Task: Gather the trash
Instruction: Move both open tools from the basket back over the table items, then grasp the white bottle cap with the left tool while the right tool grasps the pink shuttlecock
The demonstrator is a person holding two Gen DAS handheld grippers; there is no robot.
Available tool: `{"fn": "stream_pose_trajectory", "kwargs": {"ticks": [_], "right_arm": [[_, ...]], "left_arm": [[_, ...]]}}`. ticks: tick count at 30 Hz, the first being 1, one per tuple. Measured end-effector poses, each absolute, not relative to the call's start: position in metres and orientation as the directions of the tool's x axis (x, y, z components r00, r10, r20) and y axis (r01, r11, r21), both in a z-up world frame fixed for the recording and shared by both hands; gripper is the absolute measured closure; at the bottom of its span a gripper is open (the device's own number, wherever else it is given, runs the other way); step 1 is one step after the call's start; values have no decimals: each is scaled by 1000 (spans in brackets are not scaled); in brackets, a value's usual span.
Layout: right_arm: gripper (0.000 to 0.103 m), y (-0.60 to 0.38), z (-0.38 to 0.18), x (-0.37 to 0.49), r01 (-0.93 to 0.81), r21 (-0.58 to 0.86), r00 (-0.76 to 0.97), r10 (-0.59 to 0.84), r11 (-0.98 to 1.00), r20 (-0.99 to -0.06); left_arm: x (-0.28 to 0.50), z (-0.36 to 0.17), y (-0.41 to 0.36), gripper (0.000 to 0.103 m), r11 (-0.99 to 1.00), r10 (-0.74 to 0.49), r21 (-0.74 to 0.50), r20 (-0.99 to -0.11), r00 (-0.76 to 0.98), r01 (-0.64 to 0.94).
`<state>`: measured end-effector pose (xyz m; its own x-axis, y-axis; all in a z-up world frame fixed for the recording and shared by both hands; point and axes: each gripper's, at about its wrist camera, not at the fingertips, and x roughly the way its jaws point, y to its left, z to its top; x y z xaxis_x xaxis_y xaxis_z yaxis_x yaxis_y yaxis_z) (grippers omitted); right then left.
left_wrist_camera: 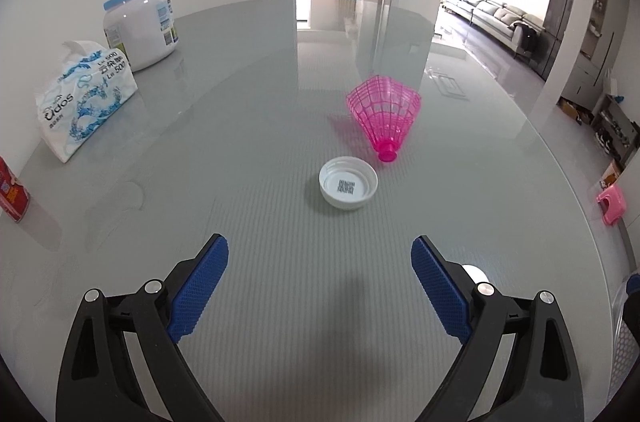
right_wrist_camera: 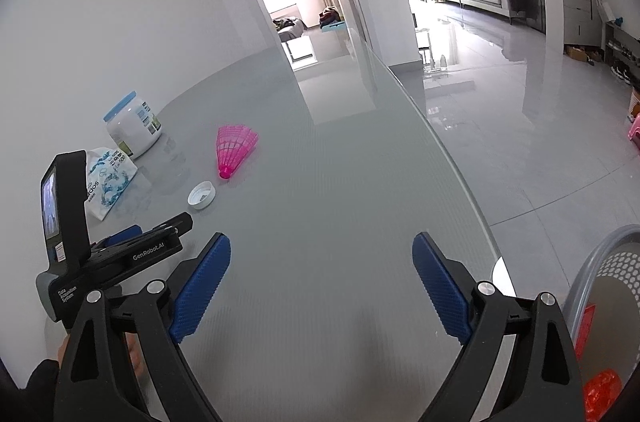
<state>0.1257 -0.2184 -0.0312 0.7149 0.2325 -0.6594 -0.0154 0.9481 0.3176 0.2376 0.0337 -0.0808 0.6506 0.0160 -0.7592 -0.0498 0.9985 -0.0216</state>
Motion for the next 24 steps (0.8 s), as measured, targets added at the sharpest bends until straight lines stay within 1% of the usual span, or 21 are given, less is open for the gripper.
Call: {"fn": "stream_pose_trajectory", "kwargs": {"ticks": [4,10,11,13,15,19,20,21,24], "right_arm": [[15,-216,-36,140,-11,337,698,249,941,-671],[15,-214,-37,148,-7,338,701,245,941,-669],[15,-215,-37,149,-7,343,702,249,939,-667],[15,-214,-36,150,-10,346,705,252,938,-663],[15,-214,-36,151,-12,346,705,254,938,-662],[15,-215,-37,151,-17,353,700,263,936,-664],[15,-215,-37,152,-17,354,698,265,935,-665],[15,-214,-38,153,-16,355,697,265,935,-666],[15,-212,-38,155,-20,348,696,263,937,-668]], "left_arm": [[258,-86,35,12,998,25,-20,-766,642,-62],[279,-89,27,12,1000,10,-5,-780,626,-23],[281,-89,26,13,1000,11,-3,-780,626,-21],[284,-90,25,19,1000,8,-2,-784,620,-15],[286,-93,22,30,1000,-2,-5,-797,604,-3],[287,-93,20,37,1000,-15,-10,-799,601,13],[288,-93,20,40,1000,-18,-10,-798,603,17],[288,-93,19,46,1000,-24,-13,-799,601,23],[288,-93,18,60,999,-37,-19,-800,599,38]]}}
